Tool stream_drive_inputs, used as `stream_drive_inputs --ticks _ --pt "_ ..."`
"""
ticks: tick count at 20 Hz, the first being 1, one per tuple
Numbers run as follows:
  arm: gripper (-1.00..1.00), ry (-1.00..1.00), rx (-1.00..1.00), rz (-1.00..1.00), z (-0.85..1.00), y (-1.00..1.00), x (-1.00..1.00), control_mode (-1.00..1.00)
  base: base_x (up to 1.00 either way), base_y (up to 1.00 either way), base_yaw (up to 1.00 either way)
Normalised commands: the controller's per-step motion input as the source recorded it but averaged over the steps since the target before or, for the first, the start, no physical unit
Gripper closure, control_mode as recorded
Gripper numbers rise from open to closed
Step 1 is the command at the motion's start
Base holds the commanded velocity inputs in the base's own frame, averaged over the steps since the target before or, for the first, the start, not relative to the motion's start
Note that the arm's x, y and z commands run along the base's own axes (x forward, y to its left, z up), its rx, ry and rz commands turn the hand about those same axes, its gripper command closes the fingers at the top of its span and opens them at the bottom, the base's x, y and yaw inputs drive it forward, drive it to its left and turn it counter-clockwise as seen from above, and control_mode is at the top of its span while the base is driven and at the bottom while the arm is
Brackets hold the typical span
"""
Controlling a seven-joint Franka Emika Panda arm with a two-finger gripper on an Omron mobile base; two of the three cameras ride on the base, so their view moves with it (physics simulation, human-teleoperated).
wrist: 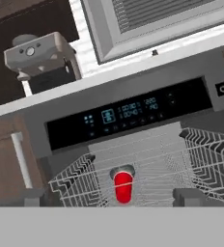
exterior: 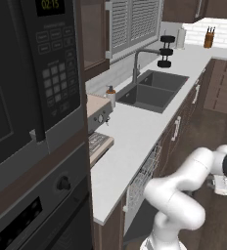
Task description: Pick up the cup and bowl from the counter, place them in the dishwasher, and close the dishwasher door.
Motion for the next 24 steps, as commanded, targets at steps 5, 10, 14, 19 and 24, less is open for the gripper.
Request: stream_drive_inputs --ticks 5,10,14,19,24 --pt "-1.00 0.00 0.35 0.21 -1.00 -0.58 -0.06 -1.00 0.00 0.00 0.00" --pt "-1.00 -0.04 0.22 0.03 -1.00 0.00 0.14 -1.00 0.00 0.00 0.00" --pt "-1.00 -0.12 0.10 -0.07 -1.00 0.00 0.00 -1.00 0.00 0.00 0.00" --pt "-1.00 -0.13 0.03 -0.10 -0.88 -0.20 0.06 -1.00 0.00 0.00 0.00" --pt "-1.00 -0.01 0.01 -0.01 -1.00 -0.51 0.67 -1.00 0.00 0.00 0.00"
